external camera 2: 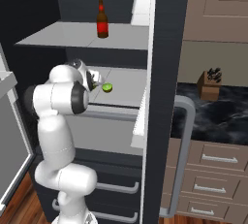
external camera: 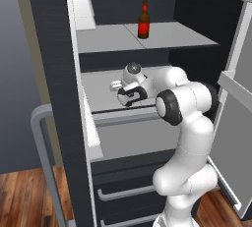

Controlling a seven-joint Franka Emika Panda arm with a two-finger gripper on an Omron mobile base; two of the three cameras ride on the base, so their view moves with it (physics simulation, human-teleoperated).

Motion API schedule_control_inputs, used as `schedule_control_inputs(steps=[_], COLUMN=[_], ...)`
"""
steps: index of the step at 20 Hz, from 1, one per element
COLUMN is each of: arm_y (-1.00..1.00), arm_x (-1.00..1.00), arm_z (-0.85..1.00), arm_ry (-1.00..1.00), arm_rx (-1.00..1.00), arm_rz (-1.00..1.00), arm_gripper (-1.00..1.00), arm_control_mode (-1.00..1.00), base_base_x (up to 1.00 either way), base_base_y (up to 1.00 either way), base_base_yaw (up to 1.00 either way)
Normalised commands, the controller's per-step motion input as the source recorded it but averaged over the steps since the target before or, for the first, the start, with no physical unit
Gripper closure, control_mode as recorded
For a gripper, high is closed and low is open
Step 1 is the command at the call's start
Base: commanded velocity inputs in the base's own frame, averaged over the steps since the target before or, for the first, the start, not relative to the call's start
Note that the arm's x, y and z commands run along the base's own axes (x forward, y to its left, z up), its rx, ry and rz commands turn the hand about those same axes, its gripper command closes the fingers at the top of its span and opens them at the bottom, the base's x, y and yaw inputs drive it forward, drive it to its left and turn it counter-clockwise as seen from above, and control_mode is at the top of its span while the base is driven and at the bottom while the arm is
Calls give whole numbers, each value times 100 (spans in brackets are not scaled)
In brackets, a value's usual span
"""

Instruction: Place the beer on the top shelf of the fridge to keep it out of children's reach, and place the kiwi and lime on lower shelves for easy access.

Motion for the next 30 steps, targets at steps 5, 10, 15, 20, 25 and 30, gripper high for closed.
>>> schedule_control_inputs(steps=[5,10,15,20,25,30], arm_y=[0,0,0,-3,-17,-27], arm_x=[-4,-47,-61,-68,-75,-93], arm_z=[-15,0,0,1,9,31], arm_ry=[2,0,0,-2,-3,0], arm_rx=[0,0,0,0,0,0], arm_rz=[0,0,0,0,-4,-7], arm_gripper=[-100,-100,-100,-100,-100,-100], arm_control_mode=[-100,-100,-100,-100,-100,-100], base_base_x=[0,0,0,0,0,0], base_base_y=[0,0,0,0,0,0], base_base_yaw=[0,0,0,0,0,0])
